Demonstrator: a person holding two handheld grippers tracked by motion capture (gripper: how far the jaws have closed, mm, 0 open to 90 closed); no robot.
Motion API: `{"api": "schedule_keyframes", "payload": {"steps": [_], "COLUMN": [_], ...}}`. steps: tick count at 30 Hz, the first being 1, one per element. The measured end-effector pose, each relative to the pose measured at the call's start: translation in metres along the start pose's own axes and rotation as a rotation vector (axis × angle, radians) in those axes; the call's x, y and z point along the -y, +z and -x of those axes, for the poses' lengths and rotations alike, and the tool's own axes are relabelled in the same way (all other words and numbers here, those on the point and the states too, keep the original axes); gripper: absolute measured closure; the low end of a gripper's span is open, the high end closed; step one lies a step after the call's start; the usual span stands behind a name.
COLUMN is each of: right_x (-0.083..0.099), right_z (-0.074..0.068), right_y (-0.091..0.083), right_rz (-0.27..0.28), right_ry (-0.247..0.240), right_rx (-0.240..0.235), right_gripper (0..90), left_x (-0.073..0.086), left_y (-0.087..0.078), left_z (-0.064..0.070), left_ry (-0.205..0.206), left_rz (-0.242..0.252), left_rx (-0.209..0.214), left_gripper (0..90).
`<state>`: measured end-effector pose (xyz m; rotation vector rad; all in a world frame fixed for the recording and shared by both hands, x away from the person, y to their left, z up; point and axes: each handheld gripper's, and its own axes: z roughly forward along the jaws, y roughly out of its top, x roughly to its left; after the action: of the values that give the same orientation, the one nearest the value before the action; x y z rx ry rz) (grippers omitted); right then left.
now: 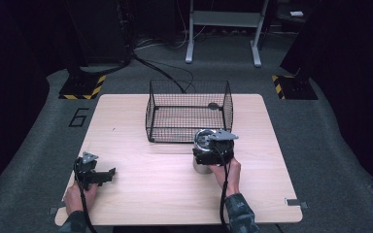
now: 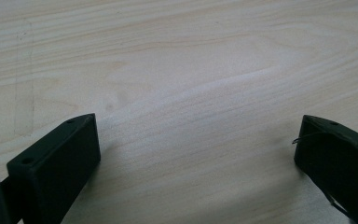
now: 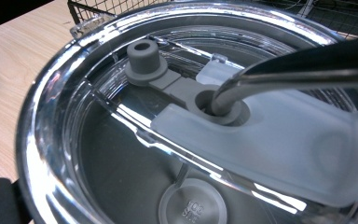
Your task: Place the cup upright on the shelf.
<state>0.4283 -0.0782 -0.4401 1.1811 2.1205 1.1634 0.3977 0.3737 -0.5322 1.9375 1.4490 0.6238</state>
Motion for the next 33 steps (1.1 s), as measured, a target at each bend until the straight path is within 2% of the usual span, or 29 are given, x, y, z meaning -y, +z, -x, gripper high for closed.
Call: {"api": "schedule_keyframes", "payload": {"steps": [1, 9, 14, 20, 25, 27, 33], "right_x": [0.0, -0.001, -0.003, -0.009, -0.018, -0.019, -0.028], "right_z": [-0.001, -0.001, -0.002, -0.002, -0.005, -0.004, -0.005], "right_y": [0.0, 0.0, -0.002, -0.007, -0.013, -0.013, -0.02], "right_rz": [-0.002, -0.005, -0.021, -0.013, -0.016, -0.011, -0.015], "right_ry": [0.003, -0.003, -0.031, -0.027, -0.03, -0.033, -0.046], "right_rx": [0.012, 0.013, 0.009, -0.017, -0.041, -0.044, -0.057], "right_gripper": [2.9, 3.3, 3.3, 3.4, 3.4, 3.4, 3.4], "left_x": [0.0, 0.0, 0.0, 0.0, 0.0, 0.0, 0.0], "left_y": [0.0, 0.0, 0.0, 0.0, 0.0, -0.001, -0.001], "left_z": [0.0, 0.0, 0.0, 0.0, 0.002, 0.002, 0.002], "left_ry": [0.0, 0.0, 0.0, 0.0, -0.017, -0.007, -0.011], "left_rz": [-0.001, 0.0, 0.0, 0.004, 0.0, -0.006, -0.005], "left_rx": [0.001, 0.0, -0.001, -0.004, -0.016, -0.015, -0.015], "left_gripper": [0.1, 0.1, 0.1, 0.2, 0.3, 0.3, 0.2]}}
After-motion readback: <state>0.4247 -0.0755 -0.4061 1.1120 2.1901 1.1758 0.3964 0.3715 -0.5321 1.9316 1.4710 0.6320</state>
